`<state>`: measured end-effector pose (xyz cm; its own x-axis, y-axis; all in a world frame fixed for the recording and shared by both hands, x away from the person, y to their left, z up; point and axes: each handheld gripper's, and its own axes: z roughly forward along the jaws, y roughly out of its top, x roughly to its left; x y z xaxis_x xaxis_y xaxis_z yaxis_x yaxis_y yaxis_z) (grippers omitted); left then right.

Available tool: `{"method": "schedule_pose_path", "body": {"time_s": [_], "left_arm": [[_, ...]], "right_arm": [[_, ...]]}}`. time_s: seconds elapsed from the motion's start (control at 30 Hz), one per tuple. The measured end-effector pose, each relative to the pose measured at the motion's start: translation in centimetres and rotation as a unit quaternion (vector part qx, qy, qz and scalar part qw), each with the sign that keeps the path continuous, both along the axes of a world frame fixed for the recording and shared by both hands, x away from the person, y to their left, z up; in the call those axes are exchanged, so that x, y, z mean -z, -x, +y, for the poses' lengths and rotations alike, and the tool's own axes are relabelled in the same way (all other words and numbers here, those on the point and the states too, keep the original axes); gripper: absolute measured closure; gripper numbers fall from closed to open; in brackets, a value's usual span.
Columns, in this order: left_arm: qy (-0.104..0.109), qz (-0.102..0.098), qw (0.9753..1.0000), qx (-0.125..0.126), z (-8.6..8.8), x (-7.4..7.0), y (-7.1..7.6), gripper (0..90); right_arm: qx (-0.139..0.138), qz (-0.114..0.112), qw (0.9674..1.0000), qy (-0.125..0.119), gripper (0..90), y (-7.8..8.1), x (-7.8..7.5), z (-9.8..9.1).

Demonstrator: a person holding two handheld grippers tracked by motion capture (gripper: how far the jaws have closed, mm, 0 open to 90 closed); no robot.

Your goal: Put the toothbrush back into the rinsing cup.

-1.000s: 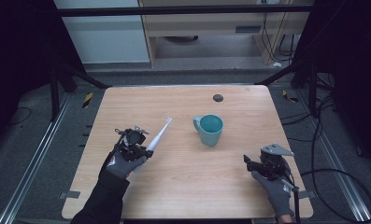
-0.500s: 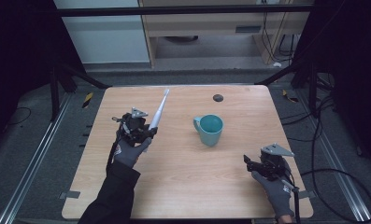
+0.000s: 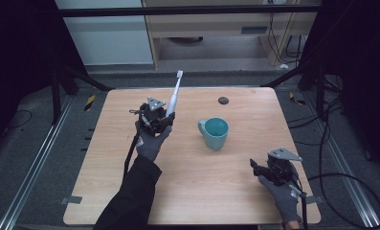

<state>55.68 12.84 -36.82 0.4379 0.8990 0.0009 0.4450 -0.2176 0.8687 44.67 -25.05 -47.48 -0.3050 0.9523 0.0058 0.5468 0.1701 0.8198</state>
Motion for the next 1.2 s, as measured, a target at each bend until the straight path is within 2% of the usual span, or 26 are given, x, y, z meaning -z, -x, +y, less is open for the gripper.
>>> {"method": "schedule_pose_path", "body": {"time_s": [0.1, 0.27, 0.3, 0.43, 0.6, 0.63, 0.7, 0.73, 0.9, 0.97, 1.17, 1.2], "left_arm": [[0.001, -0.007, 1.0, -0.001, -0.6, -0.2, -0.2, 65.5], [0.022, -0.031, 0.9993, 0.001, -2.4, -0.8, -0.9, 65.5], [0.022, -0.031, 0.9993, 0.001, -2.4, -0.8, -0.9, 65.5], [0.041, -0.048, 0.998, 0.0, -3.9, -1.0, -1.5, 65.5], [0.047, -0.065, 0.9967, 0.0, -5.3, -1.1, -1.7, 65.5], [0.056, -0.074, 0.9957, -0.002, -5.8, -1.2, -1.7, 65.5], [0.061, -0.076, 0.9953, -0.002, -6.0, -1.1, -1.7, 65.5], [0.064, -0.082, 0.9946, -0.002, -6.6, -1.1, -1.7, 65.5], [0.067, -0.088, 0.9939, 0.0, -7.5, -0.6, -1.8, 65.4], [0.075, -0.09, 0.9931, -0.002, -8.2, -0.2, -1.9, 65.5], [0.081, -0.1, 0.9916, -0.004, -9.5, 0.6, -1.8, 65.4], [0.089, -0.101, 0.9909, -0.003, -9.9, 0.8, -1.8, 65.4]], "right_arm": [[0.0, -0.001, 1.0, -0.001, 26.1, 0.0, 0.0, 0.0], [-0.001, -0.002, 1.0, -0.002, 26.1, 0.0, 0.0, 0.1], [-0.001, -0.002, 1.0, -0.002, 26.1, 0.0, 0.0, 0.1], [-0.001, -0.003, 1.0, 0.001, 26.1, -0.1, 0.1, 0.1], [-0.001, -0.005, 1.0, 0.001, 26.0, 0.0, 0.1, 0.1], [-0.001, -0.005, 1.0, 0.001, 26.0, 0.0, 0.1, 0.1], [-0.001, -0.005, 1.0, 0.001, 26.0, -0.1, 0.1, 0.1], [-0.002, -0.007, 1.0, 0.002, 26.0, -0.1, 0.1, 0.1], [0.0, -0.008, 1.0, 0.001, 26.0, -0.1, 0.1, 0.1], [0.0, -0.008, 1.0, 0.002, 26.0, -0.1, 0.2, 0.1], [0.0, -0.009, 1.0, 0.0, 26.0, -0.1, 0.2, 0.2], [0.0, -0.009, 1.0, 0.0, 26.0, -0.1, 0.2, 0.2]]}}
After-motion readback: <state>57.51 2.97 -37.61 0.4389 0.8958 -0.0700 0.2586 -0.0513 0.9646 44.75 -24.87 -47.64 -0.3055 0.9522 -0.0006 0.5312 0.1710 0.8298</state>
